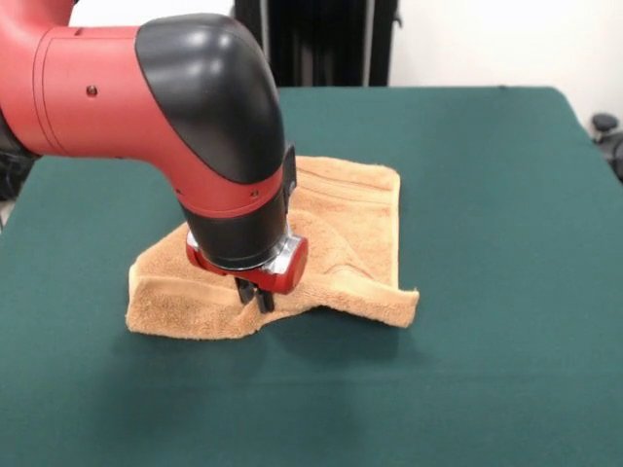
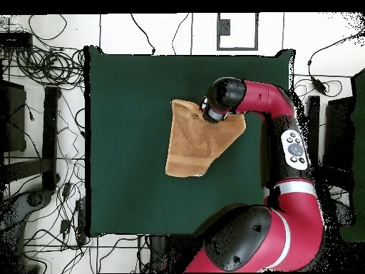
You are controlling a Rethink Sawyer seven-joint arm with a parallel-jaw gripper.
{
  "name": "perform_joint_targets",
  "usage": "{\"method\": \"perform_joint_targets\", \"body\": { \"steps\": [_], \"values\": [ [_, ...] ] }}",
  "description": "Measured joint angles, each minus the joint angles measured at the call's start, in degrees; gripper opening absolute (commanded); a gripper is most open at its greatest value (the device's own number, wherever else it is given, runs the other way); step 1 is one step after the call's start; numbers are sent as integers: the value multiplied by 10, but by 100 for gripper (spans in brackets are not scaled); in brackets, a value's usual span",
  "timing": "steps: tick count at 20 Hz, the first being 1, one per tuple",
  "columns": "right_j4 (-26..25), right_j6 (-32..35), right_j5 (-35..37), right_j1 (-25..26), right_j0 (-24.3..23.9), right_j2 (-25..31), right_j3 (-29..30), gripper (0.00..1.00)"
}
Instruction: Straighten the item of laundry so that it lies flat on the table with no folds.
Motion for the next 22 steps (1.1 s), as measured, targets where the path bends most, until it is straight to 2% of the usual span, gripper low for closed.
{"method": "perform_joint_targets", "body": {
  "steps": [16,22],
  "values": [
    [0,0,5,-3,10,-11,0,0],
    [0,0,54,-3,18,-19,-10,0]
  ]
}}
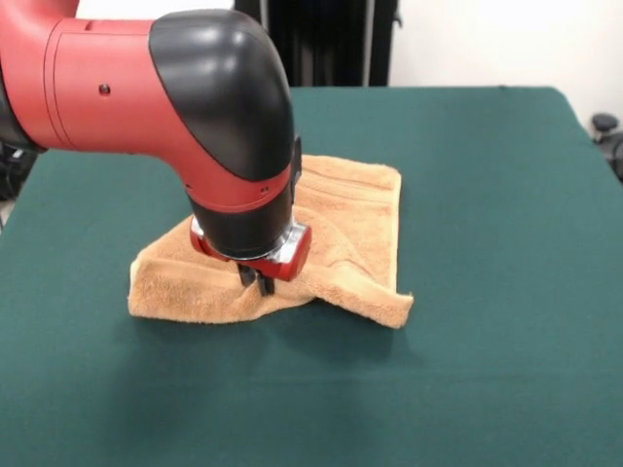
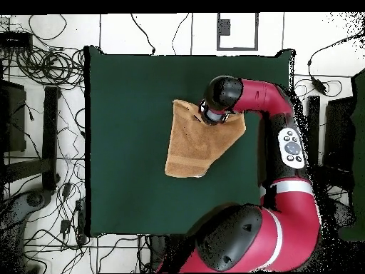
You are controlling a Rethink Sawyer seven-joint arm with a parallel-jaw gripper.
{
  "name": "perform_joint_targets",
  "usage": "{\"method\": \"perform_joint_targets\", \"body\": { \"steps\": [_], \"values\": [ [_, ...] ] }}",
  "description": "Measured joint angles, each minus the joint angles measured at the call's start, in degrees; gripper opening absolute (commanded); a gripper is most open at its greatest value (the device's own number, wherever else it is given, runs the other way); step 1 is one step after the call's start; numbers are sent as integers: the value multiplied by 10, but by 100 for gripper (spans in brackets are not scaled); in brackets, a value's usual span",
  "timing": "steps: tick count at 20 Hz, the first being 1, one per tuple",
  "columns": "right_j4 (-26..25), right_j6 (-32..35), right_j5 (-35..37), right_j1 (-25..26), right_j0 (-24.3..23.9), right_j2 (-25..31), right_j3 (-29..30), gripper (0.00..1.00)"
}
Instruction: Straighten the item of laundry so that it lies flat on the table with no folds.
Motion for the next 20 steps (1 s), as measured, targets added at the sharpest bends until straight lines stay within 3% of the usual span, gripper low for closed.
{"method": "perform_joint_targets", "body": {
  "steps": [6,12,20],
  "values": [
    [1,0,54,-1,1,0,-11,0],
    [-1,0,53,-4,1,0,-13,0],
    [-17,0,121,26,12,0,-99,0]
  ]
}}
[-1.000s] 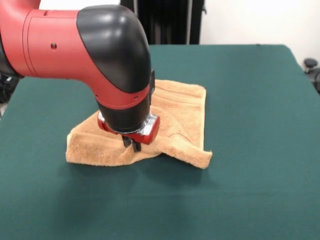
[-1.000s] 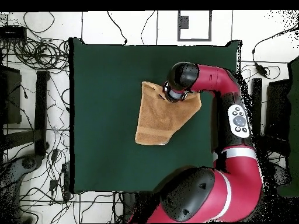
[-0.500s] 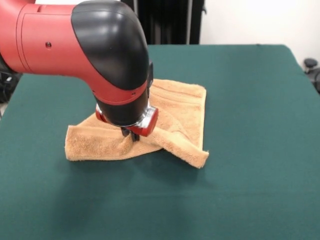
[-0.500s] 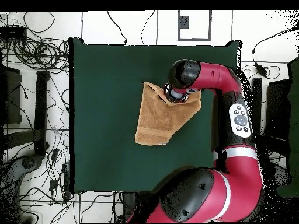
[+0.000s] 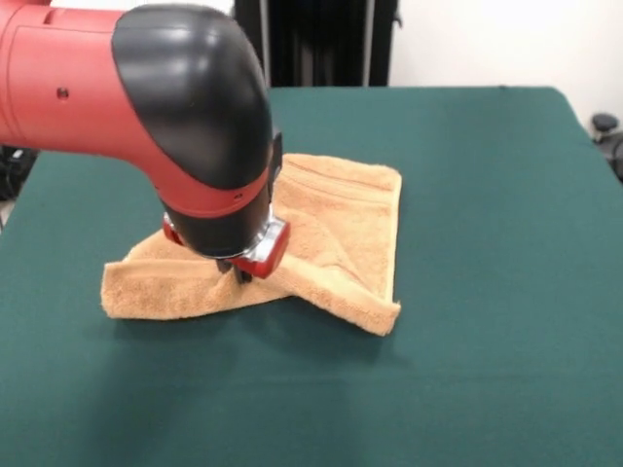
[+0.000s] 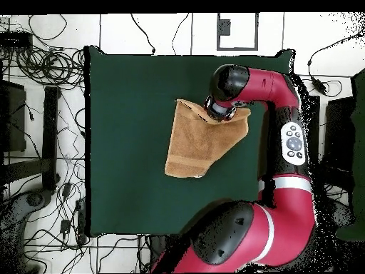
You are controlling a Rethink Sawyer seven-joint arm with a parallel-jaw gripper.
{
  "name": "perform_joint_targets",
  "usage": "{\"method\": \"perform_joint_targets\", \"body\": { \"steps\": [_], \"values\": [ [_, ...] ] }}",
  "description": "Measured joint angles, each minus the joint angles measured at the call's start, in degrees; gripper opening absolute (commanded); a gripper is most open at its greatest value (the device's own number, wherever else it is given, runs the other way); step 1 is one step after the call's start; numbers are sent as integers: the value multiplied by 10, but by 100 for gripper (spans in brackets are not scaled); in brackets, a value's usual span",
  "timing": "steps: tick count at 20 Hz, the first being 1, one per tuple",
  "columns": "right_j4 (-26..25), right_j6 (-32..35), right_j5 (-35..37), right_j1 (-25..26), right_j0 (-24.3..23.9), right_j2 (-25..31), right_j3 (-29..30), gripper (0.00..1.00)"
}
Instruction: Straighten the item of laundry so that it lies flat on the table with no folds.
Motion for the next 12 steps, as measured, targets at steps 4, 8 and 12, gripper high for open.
{"method": "perform_joint_targets", "body": {
  "steps": [4,8,12],
  "values": [
    [-5,0,96,32,11,0,-71,0],
    [-6,0,138,46,13,0,-100,0],
    [-6,0,166,60,12,0,-131,0]
  ]
}}
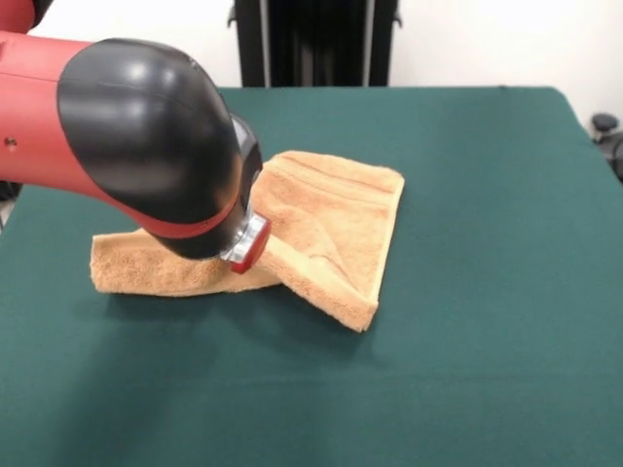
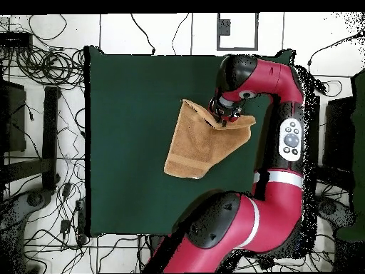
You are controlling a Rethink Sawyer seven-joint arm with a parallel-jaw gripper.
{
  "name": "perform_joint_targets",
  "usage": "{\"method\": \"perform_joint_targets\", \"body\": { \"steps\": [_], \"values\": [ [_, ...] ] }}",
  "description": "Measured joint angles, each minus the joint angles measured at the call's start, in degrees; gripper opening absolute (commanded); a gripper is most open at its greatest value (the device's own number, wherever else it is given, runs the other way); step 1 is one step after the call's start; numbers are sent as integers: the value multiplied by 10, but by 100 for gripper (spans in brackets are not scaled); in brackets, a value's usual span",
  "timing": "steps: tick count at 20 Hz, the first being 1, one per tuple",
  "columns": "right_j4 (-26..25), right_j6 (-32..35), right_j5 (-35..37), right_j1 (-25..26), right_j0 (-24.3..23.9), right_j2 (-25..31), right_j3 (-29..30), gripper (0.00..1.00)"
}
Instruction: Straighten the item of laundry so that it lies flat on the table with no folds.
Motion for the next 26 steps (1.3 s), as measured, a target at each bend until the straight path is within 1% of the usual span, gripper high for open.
{"method": "perform_joint_targets", "body": {
  "steps": [7,11,12,14,17,19,26],
  "values": [
    [0,0,1,6,0,0,-14,0],
    [-2,-4,-15,5,0,0,-14,0],
    [-2,-9,-34,5,0,0,-14,0],
    [-3,-13,-47,5,0,0,-14,0],
    [-6,-33,-80,5,0,0,-16,0],
    [-10,-45,-90,5,1,0,-20,0],
    [-11,-76,-95,5,1,0,-27,0]
  ]
}}
